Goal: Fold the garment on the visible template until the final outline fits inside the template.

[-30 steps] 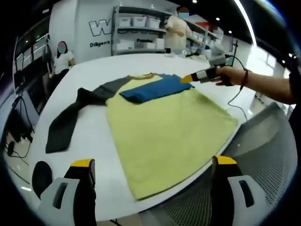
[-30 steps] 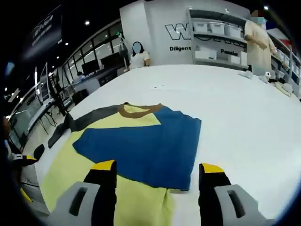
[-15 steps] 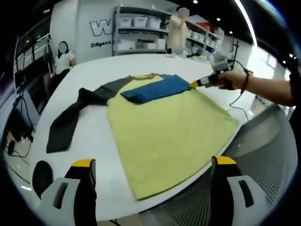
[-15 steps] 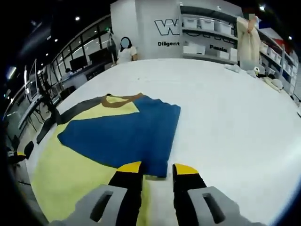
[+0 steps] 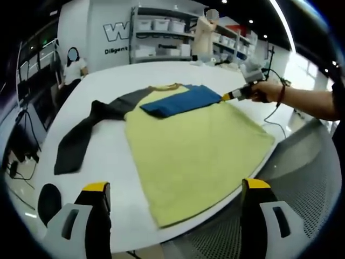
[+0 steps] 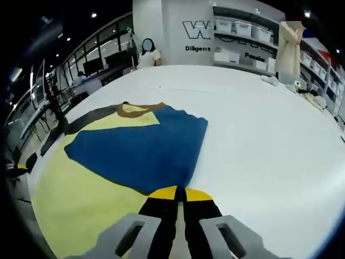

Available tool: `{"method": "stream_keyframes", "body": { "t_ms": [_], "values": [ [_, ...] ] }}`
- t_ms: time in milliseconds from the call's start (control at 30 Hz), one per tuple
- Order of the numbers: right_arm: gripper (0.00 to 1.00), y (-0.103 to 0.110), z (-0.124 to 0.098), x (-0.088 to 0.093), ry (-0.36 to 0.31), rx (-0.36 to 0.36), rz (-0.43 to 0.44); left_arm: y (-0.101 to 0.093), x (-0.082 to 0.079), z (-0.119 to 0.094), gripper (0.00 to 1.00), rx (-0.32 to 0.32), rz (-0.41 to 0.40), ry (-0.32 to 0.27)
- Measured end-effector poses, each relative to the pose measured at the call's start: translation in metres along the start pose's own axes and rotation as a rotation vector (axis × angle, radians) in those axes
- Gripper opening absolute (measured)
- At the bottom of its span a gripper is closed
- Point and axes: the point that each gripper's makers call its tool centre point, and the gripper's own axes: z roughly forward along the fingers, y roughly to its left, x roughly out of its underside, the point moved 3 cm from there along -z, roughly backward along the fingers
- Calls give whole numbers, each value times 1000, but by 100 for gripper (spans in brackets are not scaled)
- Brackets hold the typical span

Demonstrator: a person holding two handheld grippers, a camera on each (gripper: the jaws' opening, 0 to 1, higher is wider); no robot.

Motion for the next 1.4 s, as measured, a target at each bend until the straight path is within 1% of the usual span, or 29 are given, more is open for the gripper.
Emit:
{"method": "stream_keyframes", "body": {
  "t_ms": [200, 433, 600, 667, 933, 1100, 1400],
  "values": [
    [0, -11, -2, 1, 7, 10, -17, 0, 0, 0, 97, -2, -3, 3],
    [0, -36, -5, 3, 28, 59, -36, 1, 0, 0, 97, -4, -6, 3],
    [0, -53, -7, 4, 40, 84, -28, 1, 1, 0, 97, -7, -9, 6],
    [0, -56, -8, 5, 44, 90, -25, 1, 1, 0, 97, -7, -11, 5],
    [0, -63, -10, 6, 49, 105, -21, 2, 2, 0, 97, -6, -12, 12],
    [0, -64, -12, 6, 57, 112, -35, 1, 2, 0, 97, -3, -11, 15],
    [0, -68, -13, 7, 61, 120, 12, 1, 3, 0, 96, 0, -13, 20]
  ]
}}
